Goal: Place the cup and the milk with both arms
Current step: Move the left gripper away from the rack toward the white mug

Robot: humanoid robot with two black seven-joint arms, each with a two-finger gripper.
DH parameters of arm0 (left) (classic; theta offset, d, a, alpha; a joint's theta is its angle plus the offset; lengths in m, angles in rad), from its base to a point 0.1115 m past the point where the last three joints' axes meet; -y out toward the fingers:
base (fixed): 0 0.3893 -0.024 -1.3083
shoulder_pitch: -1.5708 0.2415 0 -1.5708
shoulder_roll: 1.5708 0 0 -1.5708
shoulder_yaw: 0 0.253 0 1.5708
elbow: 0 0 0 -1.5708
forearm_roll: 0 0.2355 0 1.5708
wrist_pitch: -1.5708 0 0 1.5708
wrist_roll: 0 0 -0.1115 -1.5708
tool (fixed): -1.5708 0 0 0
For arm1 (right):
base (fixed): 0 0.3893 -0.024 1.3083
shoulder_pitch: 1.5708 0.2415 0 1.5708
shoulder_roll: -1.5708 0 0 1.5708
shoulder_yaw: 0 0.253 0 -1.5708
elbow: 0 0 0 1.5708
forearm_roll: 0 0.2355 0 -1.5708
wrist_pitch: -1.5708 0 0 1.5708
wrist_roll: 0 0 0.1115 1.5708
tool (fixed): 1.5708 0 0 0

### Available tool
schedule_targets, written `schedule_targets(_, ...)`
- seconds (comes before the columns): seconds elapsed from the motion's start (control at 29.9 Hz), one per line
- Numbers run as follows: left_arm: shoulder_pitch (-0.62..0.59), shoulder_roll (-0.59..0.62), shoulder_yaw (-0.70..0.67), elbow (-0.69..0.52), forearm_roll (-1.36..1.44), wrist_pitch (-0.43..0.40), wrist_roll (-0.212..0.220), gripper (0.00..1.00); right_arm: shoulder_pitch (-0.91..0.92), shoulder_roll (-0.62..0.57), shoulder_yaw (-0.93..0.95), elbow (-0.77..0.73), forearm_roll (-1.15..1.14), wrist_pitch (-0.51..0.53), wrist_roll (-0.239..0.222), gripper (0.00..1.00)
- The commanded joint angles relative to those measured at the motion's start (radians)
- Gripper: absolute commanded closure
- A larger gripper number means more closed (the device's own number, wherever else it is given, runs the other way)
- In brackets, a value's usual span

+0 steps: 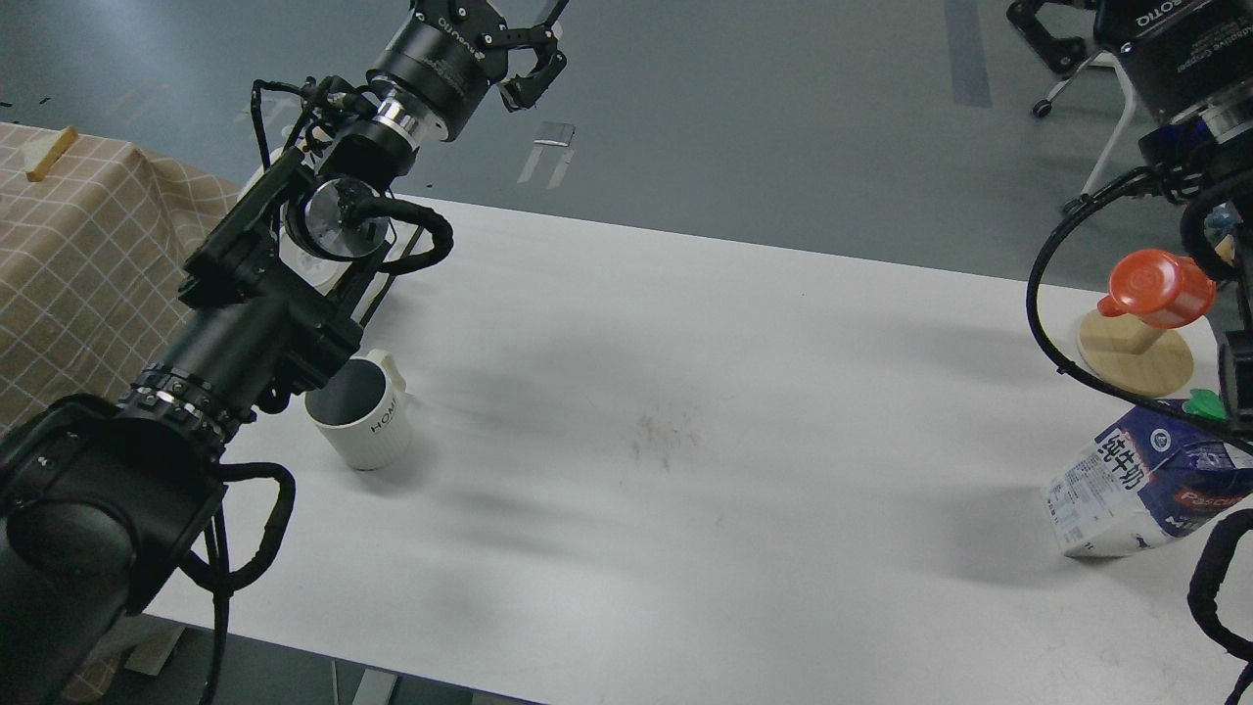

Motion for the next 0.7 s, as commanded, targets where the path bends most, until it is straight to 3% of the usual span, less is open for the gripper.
schedule_targets(0.0, 0.011, 0.002, 0.007, 0.000, 0.003, 0.004, -0.010, 0.02, -0.058, 0.004, -0.018, 0.045, 0.004, 0.000, -0.026, 0.00)
schedule_targets(0.5, 0.005, 0.004, -0.004, -0.006, -0.014, 0.010, -0.013, 0.02, -0.072, -0.008, -0.016, 0.072, -0.002, 0.000, -0.017, 0.00)
schedule_targets(0.57, 0.011, 0.005, -0.006, -0.020, -0.016, 0.010, -0.020, 0.02, -0.072, -0.016, -0.015, 0.075, -0.002, 0.000, -0.017, 0.00)
schedule_targets(0.67, 0.025, 0.033, -0.004, -0.059, -0.013, 0.011, -0.071, 0.02, -0.077, -0.040, -0.015, 0.079, 0.000, 0.000, -0.016, 0.00)
